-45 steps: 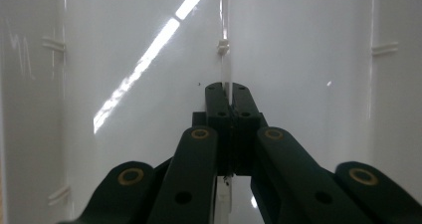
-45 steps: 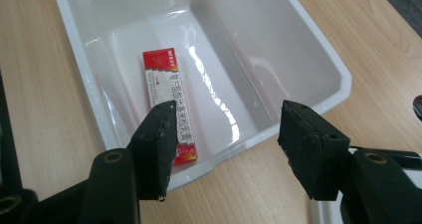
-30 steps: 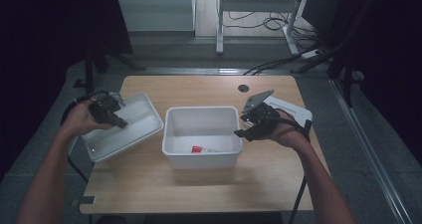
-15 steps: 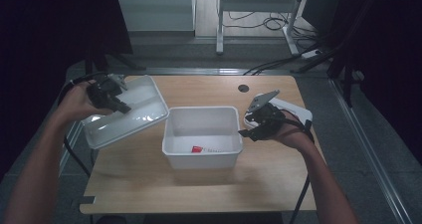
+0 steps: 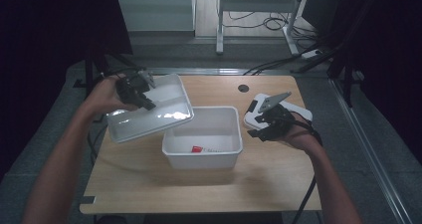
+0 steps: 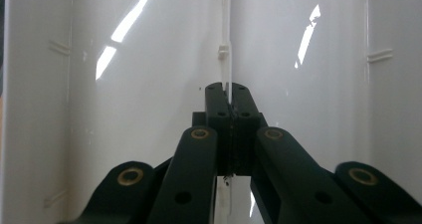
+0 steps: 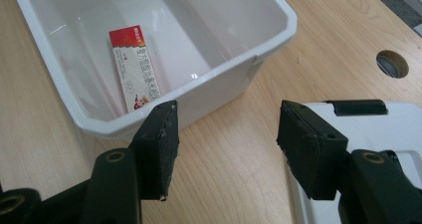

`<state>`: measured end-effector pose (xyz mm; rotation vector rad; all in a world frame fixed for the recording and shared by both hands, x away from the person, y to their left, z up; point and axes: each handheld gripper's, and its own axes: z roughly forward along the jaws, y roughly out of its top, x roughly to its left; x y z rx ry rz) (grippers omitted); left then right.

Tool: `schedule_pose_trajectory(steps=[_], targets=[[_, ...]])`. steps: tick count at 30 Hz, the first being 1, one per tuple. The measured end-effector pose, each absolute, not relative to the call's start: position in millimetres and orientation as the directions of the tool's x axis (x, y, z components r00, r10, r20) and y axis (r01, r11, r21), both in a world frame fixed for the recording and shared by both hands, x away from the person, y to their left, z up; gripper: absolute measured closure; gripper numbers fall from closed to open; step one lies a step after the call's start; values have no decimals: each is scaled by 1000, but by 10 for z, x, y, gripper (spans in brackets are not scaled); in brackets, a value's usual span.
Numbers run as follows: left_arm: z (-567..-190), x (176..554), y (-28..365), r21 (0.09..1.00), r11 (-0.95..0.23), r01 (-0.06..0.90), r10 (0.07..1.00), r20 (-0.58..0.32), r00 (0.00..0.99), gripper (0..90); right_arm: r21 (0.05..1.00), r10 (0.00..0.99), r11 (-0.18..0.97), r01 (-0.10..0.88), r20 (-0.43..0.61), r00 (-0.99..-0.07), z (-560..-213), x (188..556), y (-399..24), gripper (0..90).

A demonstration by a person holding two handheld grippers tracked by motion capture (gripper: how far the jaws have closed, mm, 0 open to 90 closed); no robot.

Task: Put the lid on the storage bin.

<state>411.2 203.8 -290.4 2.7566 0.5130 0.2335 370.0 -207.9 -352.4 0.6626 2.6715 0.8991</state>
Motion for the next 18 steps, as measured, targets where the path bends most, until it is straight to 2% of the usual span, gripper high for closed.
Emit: schedule_pose_trajectory(steps=[18], targets=[[-2998,4169,1449,339,-914,222,267,90,960,895,616,546,678,401,-57,-836,-3612,3732,-2352,415]])
